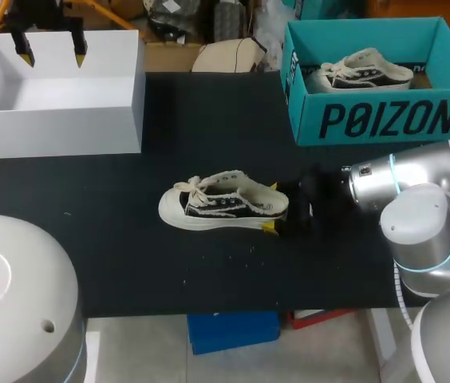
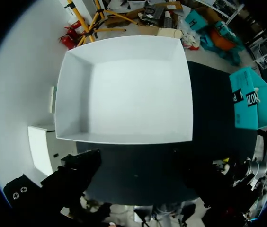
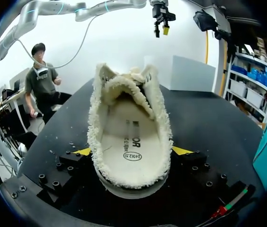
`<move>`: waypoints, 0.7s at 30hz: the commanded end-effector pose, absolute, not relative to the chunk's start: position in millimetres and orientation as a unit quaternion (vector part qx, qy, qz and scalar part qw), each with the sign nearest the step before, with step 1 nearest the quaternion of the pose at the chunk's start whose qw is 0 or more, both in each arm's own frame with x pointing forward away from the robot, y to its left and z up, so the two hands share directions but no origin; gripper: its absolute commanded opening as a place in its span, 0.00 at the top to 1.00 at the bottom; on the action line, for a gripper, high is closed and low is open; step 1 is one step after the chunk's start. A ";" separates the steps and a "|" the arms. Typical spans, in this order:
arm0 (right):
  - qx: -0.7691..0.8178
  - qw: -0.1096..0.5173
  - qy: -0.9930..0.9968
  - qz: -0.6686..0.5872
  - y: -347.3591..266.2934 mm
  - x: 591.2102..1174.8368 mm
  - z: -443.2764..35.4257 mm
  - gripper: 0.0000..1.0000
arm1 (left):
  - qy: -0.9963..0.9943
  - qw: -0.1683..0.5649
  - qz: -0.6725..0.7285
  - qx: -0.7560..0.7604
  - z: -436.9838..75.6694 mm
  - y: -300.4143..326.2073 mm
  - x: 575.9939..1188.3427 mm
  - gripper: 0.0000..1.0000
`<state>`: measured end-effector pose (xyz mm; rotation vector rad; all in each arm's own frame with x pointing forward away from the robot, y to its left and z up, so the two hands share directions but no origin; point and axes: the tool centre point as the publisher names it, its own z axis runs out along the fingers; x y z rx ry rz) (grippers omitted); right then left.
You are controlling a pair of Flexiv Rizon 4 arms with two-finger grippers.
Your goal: Take the shoe out of the shoebox, open the shoe tongue, remove and reinsert the insole, then place the shoe into the shoebox
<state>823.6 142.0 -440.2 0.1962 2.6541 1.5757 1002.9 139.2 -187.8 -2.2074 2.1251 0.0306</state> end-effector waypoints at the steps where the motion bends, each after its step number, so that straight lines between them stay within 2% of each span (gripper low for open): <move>1: 0.065 0.024 0.858 0.508 144.7 822.8 -442.2 1.00 | 0.686 0.074 0.027 -0.724 -176.9 114.0 980.5 0.00; 16: 0.065 0.024 0.858 0.508 144.7 822.8 -442.2 1.00 | 0.704 0.067 -0.024 -0.706 -189.3 18.0 912.4 0.00; 21: 0.065 0.024 0.858 0.508 144.7 822.8 -442.2 1.00 | 0.700 0.058 -0.037 -0.711 -188.2 10.6 905.3 0.00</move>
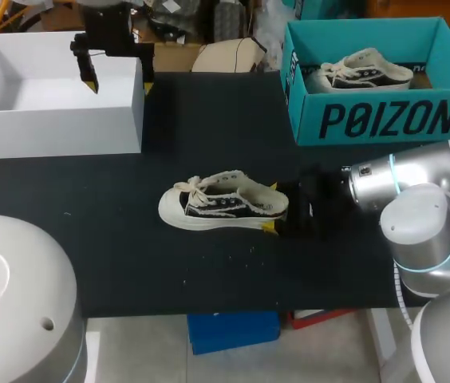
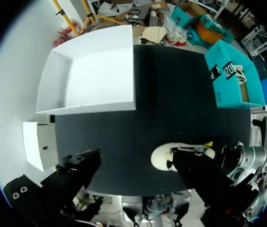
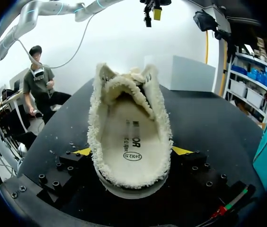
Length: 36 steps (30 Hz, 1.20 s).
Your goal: Take the shoe out of the shoebox, open the shoe tongue, remove and reinsert the insole, then place the shoe into the shoebox
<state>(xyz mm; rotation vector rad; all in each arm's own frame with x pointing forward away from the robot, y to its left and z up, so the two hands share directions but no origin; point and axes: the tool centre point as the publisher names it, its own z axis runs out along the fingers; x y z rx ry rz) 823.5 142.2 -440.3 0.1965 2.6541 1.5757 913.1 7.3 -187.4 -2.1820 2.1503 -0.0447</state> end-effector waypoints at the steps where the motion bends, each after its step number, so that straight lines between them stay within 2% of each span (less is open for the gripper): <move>1: 0.065 0.024 0.858 0.508 144.7 822.8 -442.2 1.00 | 0.700 0.058 -0.037 -0.711 -188.2 10.6 905.3 0.00; 13: 0.065 0.024 0.858 0.508 144.7 822.8 -442.2 1.00 | 0.710 0.056 -0.041 -0.701 -185.9 9.4 906.7 0.00; 21: 0.065 0.024 0.858 0.508 144.7 822.8 -442.2 1.00 | 0.739 0.037 -0.058 -0.670 -190.5 -48.7 887.2 0.00; 27: 0.065 0.024 0.858 0.508 144.7 822.8 -442.2 1.00 | 0.745 0.057 -0.047 -0.663 -198.6 -81.2 864.6 0.00; 36: 0.065 0.024 0.858 0.508 144.7 822.8 -442.2 1.00 | 0.760 0.041 -0.007 -0.649 -235.8 -125.8 841.2 0.00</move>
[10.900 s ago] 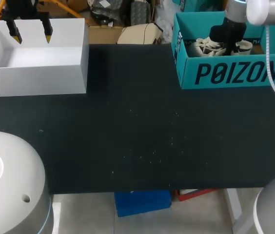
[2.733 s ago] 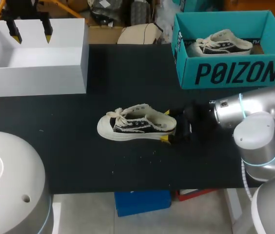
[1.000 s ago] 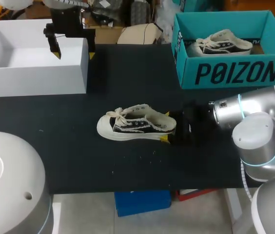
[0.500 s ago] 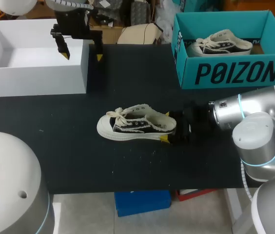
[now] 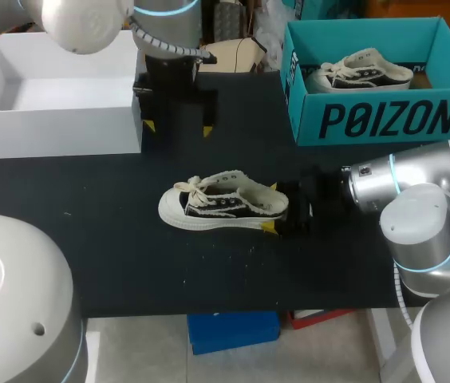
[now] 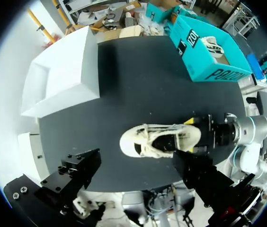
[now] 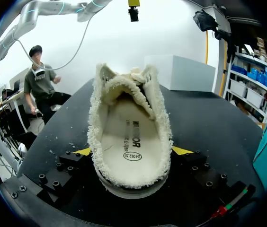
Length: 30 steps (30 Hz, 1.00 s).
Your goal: Take the shoe out of the shoebox, open the shoe tongue, remove and reinsert the insole, then place the shoe into the shoebox
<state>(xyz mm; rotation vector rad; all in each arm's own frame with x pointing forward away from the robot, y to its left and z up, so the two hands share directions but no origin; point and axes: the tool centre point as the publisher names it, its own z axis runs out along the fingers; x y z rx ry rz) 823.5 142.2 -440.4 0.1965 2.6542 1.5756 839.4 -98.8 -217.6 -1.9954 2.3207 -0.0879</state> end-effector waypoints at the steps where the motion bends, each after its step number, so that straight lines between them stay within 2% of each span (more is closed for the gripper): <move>1: 0.065 0.024 0.858 0.508 144.7 822.8 -442.2 1.00 | 0.759 0.040 -0.002 -0.650 -240.6 -129.8 839.2 0.00; 14: 0.065 0.024 0.858 0.508 144.7 822.8 -442.2 1.00 | 0.769 0.030 0.072 -0.634 -297.4 -172.3 818.8 0.00; 30: 0.065 0.024 0.858 0.508 144.7 822.8 -442.2 1.00 | 0.769 0.041 0.138 -0.622 -348.3 -187.6 818.8 0.00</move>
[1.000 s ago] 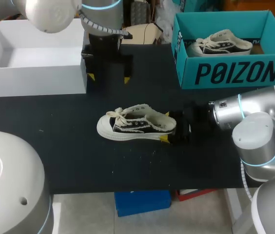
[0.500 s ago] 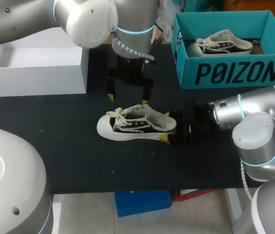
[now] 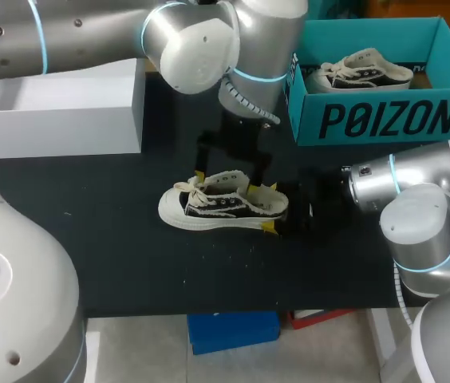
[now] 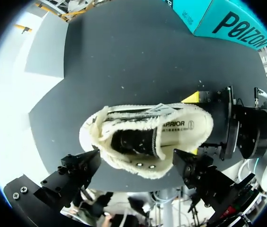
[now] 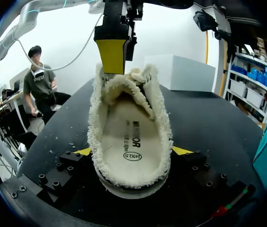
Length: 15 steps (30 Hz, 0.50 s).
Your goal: Take the shoe out of the shoebox, open the shoe tongue, remove and reinsert the insole, then place the shoe into the shoebox
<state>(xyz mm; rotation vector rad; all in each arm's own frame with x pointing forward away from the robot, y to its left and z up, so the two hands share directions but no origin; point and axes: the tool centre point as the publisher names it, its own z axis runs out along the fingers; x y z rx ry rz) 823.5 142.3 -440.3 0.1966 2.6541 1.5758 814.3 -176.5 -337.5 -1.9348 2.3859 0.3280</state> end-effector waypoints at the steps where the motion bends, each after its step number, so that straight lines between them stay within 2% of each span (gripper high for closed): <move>1: 0.065 0.024 0.858 0.508 144.7 822.8 -442.2 1.00 | 0.769 0.043 0.143 -0.621 -350.6 -187.9 819.3 0.00; 15: 0.065 0.024 0.858 0.508 144.7 822.8 -442.2 1.00 | 0.762 0.097 0.195 -0.610 -365.0 -181.4 817.7 0.00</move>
